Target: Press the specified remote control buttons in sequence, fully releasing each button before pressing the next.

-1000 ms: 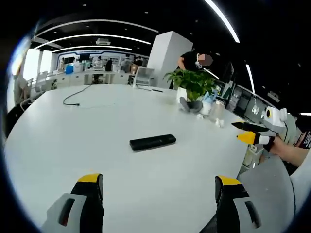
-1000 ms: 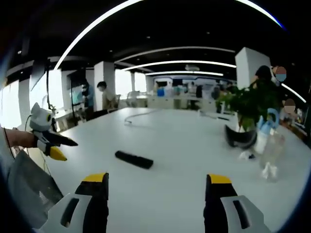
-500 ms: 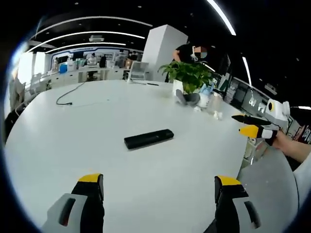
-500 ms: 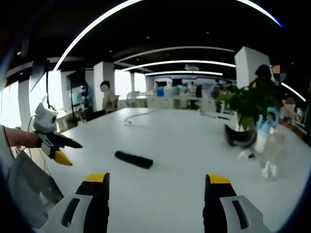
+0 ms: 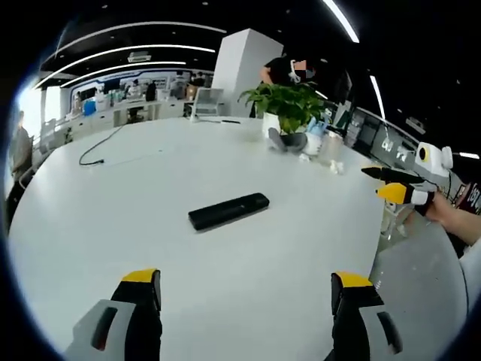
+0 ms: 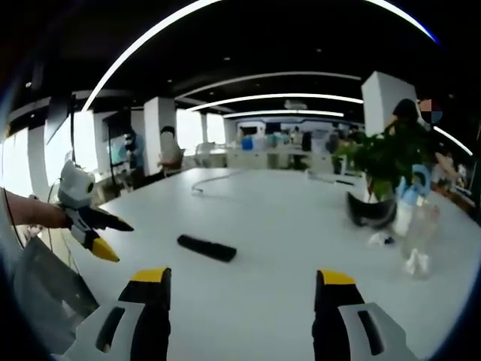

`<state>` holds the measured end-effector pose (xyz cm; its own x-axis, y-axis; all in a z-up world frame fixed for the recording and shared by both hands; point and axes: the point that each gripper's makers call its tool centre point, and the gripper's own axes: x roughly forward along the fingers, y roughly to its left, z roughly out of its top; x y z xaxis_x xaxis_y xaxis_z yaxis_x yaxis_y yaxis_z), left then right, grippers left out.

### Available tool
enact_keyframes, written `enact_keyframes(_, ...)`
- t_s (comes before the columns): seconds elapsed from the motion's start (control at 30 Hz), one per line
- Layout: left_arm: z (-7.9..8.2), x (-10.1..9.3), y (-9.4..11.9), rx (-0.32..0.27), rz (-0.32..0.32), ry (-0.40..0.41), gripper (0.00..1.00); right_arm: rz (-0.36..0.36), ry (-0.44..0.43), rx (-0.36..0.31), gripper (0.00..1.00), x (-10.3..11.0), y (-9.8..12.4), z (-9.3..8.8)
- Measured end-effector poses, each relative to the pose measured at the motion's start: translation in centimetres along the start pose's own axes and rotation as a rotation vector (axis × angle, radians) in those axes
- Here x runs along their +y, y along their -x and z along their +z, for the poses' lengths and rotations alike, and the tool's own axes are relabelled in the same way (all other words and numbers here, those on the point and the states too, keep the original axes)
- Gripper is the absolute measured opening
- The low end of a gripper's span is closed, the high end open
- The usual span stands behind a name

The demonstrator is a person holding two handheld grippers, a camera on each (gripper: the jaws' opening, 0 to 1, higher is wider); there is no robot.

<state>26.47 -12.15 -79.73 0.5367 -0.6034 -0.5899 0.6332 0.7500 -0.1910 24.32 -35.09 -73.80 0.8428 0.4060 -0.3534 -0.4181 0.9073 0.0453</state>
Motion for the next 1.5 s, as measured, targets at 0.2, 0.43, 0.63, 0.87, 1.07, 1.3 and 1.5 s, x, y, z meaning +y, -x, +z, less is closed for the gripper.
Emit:
enact_keyframes(0.2, 0.3, 0.6, -0.5, 0.023, 0.0, -0.033, 0.98, 0.002, 0.0, -0.003, 0.76, 0.0, 0.0, 0.0)
enact_keyframes(0.43, 0.4, 1.3, -1.0, 0.047, 0.005, -0.039, 0.97, -0.001, -0.011, -0.005, 0.75, -0.2, 0.0, 0.0)
enact_keyframes(0.63, 0.5, 1.5, -1.4, 0.066, 0.001, -0.065, 0.97, 0.0, -0.013, 0.0, 0.74, -0.2, 0.0, -0.1)
enact_keyframes(0.87, 0.8, 1.7, -1.9, 0.074, -0.002, -0.077, 0.96, -0.001, -0.016, 0.001, 0.73, -0.3, 0.1, -0.2)
enact_keyframes(1.07, 0.6, 1.4, -2.7, 0.089, -0.022, -0.071, 0.96, 0.002, -0.021, 0.004, 0.72, -0.2, 0.1, -0.3)
enact_keyframes(1.3, 0.9, 1.4, -3.3, 0.09, -0.038, -0.055, 0.96, 0.006, -0.023, 0.009, 0.7, -0.2, 0.0, -0.4)
enact_keyframes(1.5, 1.1, 1.5, -3.8, 0.099, -0.042, -0.069, 0.96, 0.014, -0.019, 0.015, 0.7, -0.1, -0.1, -0.5)
